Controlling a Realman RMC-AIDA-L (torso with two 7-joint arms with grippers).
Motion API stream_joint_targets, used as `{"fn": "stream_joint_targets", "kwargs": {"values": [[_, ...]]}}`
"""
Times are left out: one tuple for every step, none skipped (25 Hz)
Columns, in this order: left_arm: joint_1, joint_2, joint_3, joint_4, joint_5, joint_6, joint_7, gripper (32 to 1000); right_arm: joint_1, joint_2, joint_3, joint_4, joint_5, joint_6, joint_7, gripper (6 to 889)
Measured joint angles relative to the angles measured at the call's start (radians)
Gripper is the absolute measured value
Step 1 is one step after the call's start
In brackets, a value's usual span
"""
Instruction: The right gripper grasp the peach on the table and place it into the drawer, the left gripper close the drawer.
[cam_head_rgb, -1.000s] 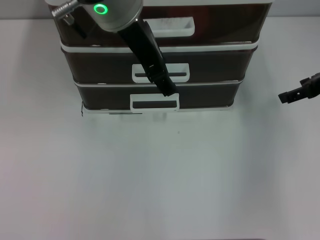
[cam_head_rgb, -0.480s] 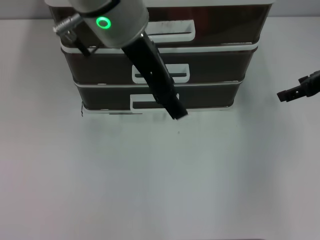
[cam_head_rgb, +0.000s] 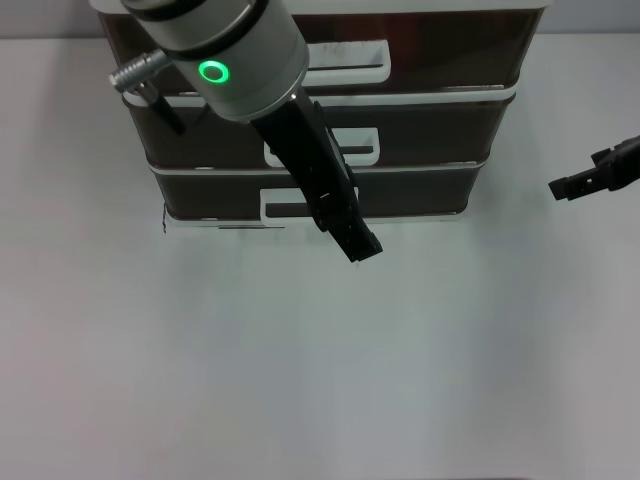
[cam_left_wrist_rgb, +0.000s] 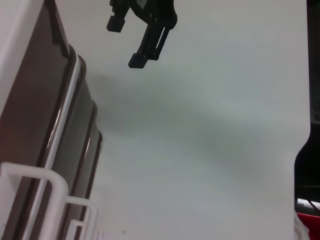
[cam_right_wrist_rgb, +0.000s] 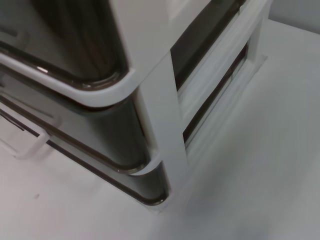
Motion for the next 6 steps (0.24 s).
{"fn": "stream_joint_targets", "kwargs": {"values": [[0.000, 0.0000, 0.000, 0.000, 0.000, 0.000, -0.001, 801, 0.000, 0.000, 0.000, 0.000, 0.000, 0.000, 0.000, 853], [0.000, 0.0000, 0.000, 0.000, 0.001, 0.000, -0.001, 801, -0.001, 0.000, -0.001, 0.000, 0.000, 0.000, 0.000, 853], [0.000, 0.0000, 0.000, 0.000, 0.001, 0.000, -0.001, 801, -0.001, 0.000, -0.001, 0.000, 0.000, 0.001, 0.000, 853], [0.000, 0.0000, 0.001, 0.000, 0.002, 0.000, -0.001, 801, -0.001, 0.000, -0.001, 0.000, 0.000, 0.001, 0.000, 853], [0.001, 0.0000, 0.001, 0.001, 0.002, -0.001, -0.002, 801, -0.001, -0.001, -0.001, 0.000, 0.000, 0.001, 0.000, 853], [0.001, 0.0000, 0.001, 0.001, 0.002, -0.001, -0.002, 801, -0.001, -0.001, -0.001, 0.000, 0.000, 0.001, 0.000, 853]]}}
